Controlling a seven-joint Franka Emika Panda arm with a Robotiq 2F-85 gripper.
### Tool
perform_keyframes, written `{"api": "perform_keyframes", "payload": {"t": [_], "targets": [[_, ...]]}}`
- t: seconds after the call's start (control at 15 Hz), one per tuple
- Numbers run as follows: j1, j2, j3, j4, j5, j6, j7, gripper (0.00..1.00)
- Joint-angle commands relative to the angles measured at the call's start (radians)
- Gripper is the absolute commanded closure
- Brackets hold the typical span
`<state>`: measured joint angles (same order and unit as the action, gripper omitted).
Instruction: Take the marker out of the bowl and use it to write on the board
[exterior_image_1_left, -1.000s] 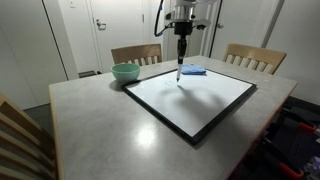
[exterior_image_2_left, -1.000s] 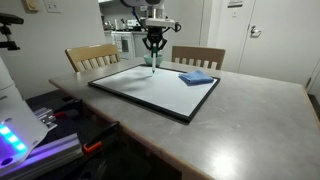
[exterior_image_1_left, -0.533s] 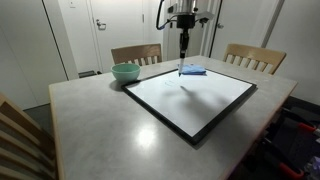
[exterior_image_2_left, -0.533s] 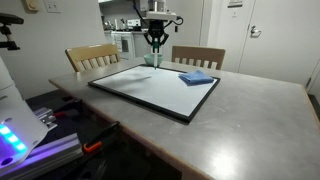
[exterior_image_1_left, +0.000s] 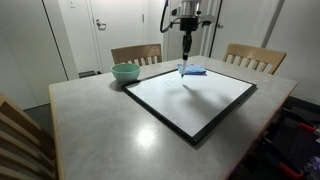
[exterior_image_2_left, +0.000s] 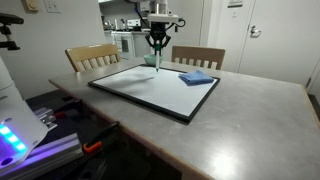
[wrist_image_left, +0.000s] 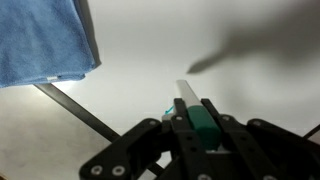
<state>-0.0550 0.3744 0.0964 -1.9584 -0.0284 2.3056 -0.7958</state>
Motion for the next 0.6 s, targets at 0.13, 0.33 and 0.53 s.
{"api": "perform_keyframes", "payload": {"t": [0.13,0.33,0.53], "targets": [[-0.012,-0.004,0.008,-0.066,0.011,0.111,-0.023,0.95],[-0.01,0.002,0.012,-0.096,0.003,0.195,-0.026,0.95],[-0.014,0.004,0.018,-0.121,0.006,0.24,-0.026,0.95]]}}
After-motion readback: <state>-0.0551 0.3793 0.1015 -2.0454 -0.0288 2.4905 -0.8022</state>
